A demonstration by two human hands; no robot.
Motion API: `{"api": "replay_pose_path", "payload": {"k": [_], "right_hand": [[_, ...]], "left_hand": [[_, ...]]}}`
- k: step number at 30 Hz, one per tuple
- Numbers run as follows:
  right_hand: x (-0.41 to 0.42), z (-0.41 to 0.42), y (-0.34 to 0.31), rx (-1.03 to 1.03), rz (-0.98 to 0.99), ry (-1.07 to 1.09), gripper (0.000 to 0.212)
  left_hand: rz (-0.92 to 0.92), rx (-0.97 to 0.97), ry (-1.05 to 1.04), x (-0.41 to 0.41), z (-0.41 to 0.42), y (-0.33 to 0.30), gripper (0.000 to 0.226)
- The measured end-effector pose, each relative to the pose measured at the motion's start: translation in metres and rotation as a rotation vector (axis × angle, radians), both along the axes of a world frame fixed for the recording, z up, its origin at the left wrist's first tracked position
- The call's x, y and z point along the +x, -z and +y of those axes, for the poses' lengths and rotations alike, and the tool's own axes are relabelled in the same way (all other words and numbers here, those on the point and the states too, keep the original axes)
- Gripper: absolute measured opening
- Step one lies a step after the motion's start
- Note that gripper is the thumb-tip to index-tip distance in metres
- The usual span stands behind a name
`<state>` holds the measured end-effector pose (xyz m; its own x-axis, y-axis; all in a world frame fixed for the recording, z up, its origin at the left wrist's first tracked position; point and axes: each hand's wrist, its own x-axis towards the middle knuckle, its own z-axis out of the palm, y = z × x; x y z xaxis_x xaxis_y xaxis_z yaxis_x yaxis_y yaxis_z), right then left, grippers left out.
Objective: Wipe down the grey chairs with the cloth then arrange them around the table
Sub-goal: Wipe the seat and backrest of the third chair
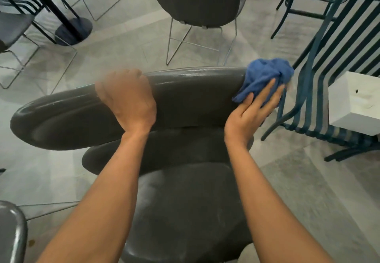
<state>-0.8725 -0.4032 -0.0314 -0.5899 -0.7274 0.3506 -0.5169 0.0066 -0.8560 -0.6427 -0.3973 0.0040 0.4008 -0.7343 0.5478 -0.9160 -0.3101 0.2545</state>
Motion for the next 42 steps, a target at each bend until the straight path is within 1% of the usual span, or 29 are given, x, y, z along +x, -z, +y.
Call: {"api": "replay_pose_path", "payload": {"k": [2,3,4,5,7,10,14,17,21,24,26,28,30,32,33,34,36,37,39,42], "right_hand": [[0.017,0.003,-0.01,0.032,-0.28,0.073,0.056],[0.025,0.003,-0.015,0.045,-0.37,0.102,0.057],[0.031,0.003,-0.017,0.058,-0.409,0.118,0.058],[0.035,0.003,-0.019,0.075,-0.396,0.112,0.059],[0.036,0.009,-0.013,0.098,-0.248,0.04,0.062],[0.033,0.021,0.006,0.089,0.131,-0.109,0.063],[0.031,0.019,0.018,-0.082,0.528,-0.275,0.058],[0.008,0.023,0.042,-0.085,0.741,-0.36,0.068],[-0.029,0.041,0.078,0.059,1.095,-0.555,0.086],[-0.053,0.032,0.079,0.056,1.275,-0.629,0.098],[-0.068,0.026,0.069,0.012,1.341,-0.651,0.097],[-0.075,0.025,0.057,-0.035,1.36,-0.637,0.09],[-0.07,0.019,0.039,-0.09,1.28,-0.568,0.076],[-0.057,0.005,0.015,-0.146,1.126,-0.487,0.054],[-0.05,-0.002,0.005,-0.163,1.055,-0.468,0.05],[-0.045,-0.008,-0.002,-0.179,1.005,-0.465,0.052],[-0.037,-0.01,-0.002,-0.217,0.971,-0.48,0.059],[-0.035,-0.009,0.004,-0.248,0.988,-0.486,0.061],[-0.036,-0.009,0.02,-0.318,1.084,-0.523,0.055],[-0.044,-0.01,0.048,-0.352,1.316,-0.632,0.049]], "left_hand": [[0.004,-0.002,0.004,0.0,0.0,0.001,0.035],[0.006,0.0,0.004,0.0,0.0,0.001,0.035],[0.006,0.003,0.004,0.0,0.0,0.001,0.035],[0.008,0.004,0.004,0.0,0.0,0.001,0.035],[0.014,-0.002,0.016,0.001,-0.001,0.001,0.035],[0.025,-0.019,0.032,0.002,-0.001,0.001,0.034],[0.018,-0.031,0.037,0.004,0.001,0.003,0.036],[0.018,-0.033,0.053,0.005,0.001,0.004,0.038],[0.014,-0.043,0.057,0.005,0.001,0.004,0.038],[0.004,-0.044,0.057,0.006,-0.001,0.005,0.039],[-0.007,-0.054,0.051,0.006,-0.002,0.006,0.04],[-0.024,-0.064,0.046,0.006,-0.002,0.008,0.04],[-0.031,-0.067,0.041,0.006,-0.002,0.008,0.042],[-0.041,-0.075,0.037,0.007,-0.002,0.009,0.044],[-0.047,-0.078,0.036,0.007,-0.003,0.009,0.044],[-0.051,-0.084,0.038,0.007,-0.003,0.01,0.044],[-0.056,-0.1,0.037,0.007,-0.003,0.012,0.044],[-0.066,-0.112,0.031,0.007,-0.003,0.013,0.044],[-0.092,-0.139,0.015,0.009,-0.004,0.016,0.043],[-0.111,-0.177,0.018,0.008,-0.006,0.017,0.043]]}}
